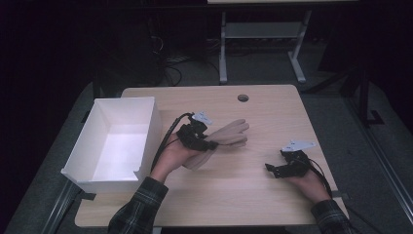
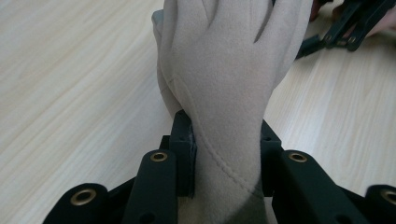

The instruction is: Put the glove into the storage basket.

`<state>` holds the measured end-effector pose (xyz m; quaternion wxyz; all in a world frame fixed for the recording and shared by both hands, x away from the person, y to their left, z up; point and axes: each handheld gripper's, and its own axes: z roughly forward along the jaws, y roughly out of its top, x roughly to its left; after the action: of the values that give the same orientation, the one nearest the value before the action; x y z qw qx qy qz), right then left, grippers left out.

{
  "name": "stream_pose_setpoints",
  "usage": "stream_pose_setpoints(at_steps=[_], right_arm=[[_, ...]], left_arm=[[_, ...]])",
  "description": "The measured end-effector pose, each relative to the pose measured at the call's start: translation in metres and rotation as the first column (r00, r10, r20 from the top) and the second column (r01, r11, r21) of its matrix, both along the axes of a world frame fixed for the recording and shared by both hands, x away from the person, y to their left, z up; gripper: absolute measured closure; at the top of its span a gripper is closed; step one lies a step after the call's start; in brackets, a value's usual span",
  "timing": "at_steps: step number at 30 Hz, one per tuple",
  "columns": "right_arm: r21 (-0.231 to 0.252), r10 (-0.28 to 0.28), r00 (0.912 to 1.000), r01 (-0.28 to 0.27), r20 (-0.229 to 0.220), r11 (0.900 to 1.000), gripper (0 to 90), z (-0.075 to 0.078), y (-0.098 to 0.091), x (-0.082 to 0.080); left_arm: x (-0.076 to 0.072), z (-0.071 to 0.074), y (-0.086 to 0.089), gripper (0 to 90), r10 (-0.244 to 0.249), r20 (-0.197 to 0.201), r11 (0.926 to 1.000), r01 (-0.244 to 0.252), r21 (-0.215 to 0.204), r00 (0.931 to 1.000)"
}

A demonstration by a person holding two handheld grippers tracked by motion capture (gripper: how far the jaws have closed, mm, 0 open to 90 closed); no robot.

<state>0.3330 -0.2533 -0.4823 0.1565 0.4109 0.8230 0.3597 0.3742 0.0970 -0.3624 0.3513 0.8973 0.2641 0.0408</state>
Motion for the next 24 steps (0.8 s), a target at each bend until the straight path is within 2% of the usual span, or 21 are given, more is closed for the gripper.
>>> stream_pose_setpoints(at_steps=[11,13,18,24], right_arm=[[0.000,0.000,1.0000,0.000,-0.001,1.0000,12.9,0.000,0.000,0.000],[0.000,0.000,1.0000,0.000,0.000,1.0000,12.9,0.000,0.000,0.000],[0.003,-0.001,1.0000,0.001,-0.002,1.0000,12.9,0.000,0.000,0.000],[0.011,-0.010,0.9999,0.010,-0.003,0.9999,12.9,0.000,0.001,-0.001]], left_arm=[[-0.001,0.028,0.012,68.4,0.035,0.025,0.9991,-0.036,0.022,0.9991],[-0.001,0.034,0.015,68.5,0.033,0.031,0.9986,-0.034,0.039,0.9990],[0.000,0.046,0.021,68.5,0.054,0.031,0.9976,-0.056,0.041,0.9981],[0.001,0.065,0.036,68.5,0.095,0.052,0.9944,-0.098,0.041,0.9941]])
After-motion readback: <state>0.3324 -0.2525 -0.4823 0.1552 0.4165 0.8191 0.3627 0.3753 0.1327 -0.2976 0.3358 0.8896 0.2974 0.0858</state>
